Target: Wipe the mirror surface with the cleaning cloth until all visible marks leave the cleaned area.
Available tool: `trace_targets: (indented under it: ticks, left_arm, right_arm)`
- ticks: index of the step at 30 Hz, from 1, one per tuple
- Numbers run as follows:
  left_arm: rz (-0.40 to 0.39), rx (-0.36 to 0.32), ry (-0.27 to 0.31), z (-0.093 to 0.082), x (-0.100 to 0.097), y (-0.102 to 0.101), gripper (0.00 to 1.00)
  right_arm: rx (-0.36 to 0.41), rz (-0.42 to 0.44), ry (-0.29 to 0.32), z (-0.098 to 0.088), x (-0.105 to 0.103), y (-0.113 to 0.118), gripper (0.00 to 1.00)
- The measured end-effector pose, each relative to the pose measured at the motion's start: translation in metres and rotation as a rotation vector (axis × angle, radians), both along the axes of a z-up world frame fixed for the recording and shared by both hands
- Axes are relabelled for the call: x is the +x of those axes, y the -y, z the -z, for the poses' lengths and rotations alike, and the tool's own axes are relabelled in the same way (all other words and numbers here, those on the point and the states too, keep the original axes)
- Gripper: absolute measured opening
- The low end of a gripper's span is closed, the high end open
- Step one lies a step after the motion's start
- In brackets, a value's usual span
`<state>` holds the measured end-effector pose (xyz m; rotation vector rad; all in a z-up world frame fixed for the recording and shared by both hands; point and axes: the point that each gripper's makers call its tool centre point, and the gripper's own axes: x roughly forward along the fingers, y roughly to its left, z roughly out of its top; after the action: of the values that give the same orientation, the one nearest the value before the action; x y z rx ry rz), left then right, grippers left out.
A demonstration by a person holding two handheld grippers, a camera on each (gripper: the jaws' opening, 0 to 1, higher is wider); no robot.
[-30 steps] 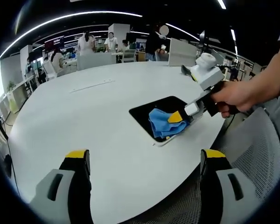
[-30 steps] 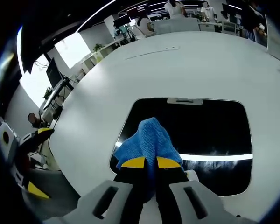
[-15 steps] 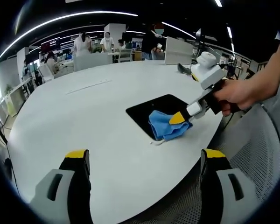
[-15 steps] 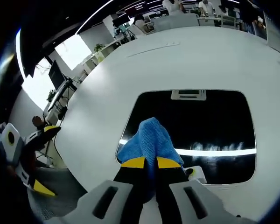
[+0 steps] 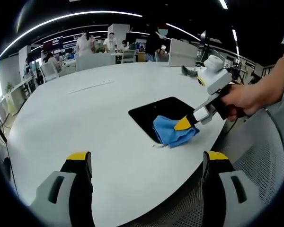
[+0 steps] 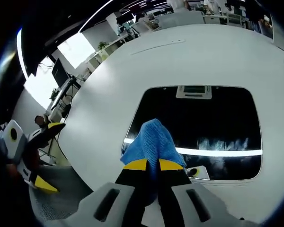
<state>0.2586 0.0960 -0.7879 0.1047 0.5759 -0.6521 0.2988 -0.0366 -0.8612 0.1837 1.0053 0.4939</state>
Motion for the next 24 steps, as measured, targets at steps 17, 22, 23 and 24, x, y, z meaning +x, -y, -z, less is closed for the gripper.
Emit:
trace_targets:
  ticks: [17, 22, 23, 24]
  left_arm:
    - [0.02, -0.022, -0.026, 0.003, -0.002, 0.005, 0.99]
    - [0.014, -0.025, -0.031, 0.003, -0.002, 0.004, 0.98]
    - [0.016, -0.025, -0.034, 0.003, -0.002, 0.005, 0.98]
    - [0.017, -0.027, -0.032, 0.003, -0.002, 0.005, 0.98]
  right_arm:
    - [0.01, 0.057, -0.002, 0.001, 0.004, 0.027, 0.01]
    - [0.005, 0.055, 0.001, 0.001, 0.004, 0.029, 0.01]
    - [0.004, 0.054, 0.0, 0.001, 0.004, 0.029, 0.01]
    - [0.003, 0.055, -0.002, 0.001, 0.004, 0.03, 0.01]
